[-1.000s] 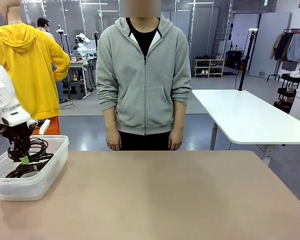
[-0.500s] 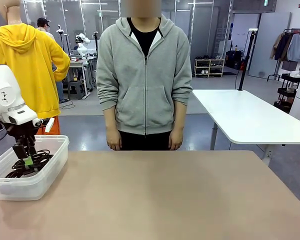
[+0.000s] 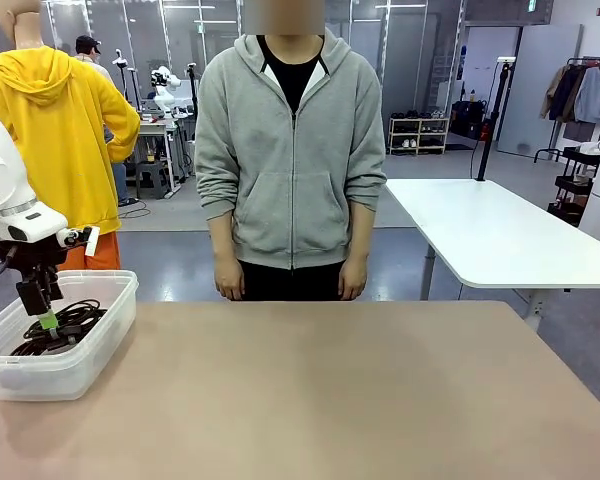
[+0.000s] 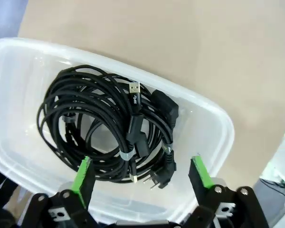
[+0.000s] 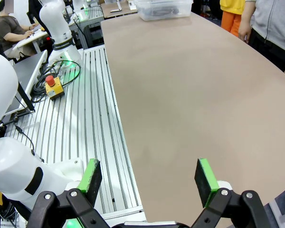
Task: Organize and store the cables.
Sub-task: Place the USB Extension Cable into the Organizing box.
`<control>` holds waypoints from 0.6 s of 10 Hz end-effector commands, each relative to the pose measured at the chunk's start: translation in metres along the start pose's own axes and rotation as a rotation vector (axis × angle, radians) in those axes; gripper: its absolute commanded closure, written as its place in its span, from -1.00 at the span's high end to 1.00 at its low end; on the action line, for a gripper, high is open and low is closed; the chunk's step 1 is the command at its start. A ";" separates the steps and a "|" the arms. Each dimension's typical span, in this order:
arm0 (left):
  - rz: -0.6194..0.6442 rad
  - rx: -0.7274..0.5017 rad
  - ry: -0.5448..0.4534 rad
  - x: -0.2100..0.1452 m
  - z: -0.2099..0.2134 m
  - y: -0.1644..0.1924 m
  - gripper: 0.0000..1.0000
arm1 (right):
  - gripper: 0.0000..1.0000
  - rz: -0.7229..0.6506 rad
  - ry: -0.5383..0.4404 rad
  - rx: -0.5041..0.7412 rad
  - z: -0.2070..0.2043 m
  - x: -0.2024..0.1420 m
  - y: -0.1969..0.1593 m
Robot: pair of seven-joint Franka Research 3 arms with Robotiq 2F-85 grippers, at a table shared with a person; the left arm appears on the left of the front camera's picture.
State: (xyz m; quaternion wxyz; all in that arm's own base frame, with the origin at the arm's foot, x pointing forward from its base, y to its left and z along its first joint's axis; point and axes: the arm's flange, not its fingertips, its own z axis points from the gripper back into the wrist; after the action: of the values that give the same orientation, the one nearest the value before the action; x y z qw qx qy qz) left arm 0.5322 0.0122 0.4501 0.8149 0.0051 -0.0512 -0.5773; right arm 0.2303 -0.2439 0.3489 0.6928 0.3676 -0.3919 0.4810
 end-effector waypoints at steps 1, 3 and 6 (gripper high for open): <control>-0.058 0.003 0.000 0.007 -0.002 0.011 1.00 | 1.00 -0.026 0.001 -0.020 -0.003 0.004 0.000; -0.058 0.003 0.000 0.007 -0.002 0.011 1.00 | 1.00 -0.026 0.001 -0.020 -0.003 0.004 0.000; -0.058 0.003 0.000 0.007 -0.002 0.011 1.00 | 1.00 -0.026 0.001 -0.020 -0.003 0.004 0.000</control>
State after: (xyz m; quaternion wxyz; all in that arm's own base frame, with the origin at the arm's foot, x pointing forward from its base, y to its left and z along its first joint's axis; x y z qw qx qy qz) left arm 0.5407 0.0070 0.4476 0.8023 0.0059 -0.0499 -0.5948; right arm 0.2303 -0.2439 0.3489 0.6928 0.3676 -0.3919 0.4810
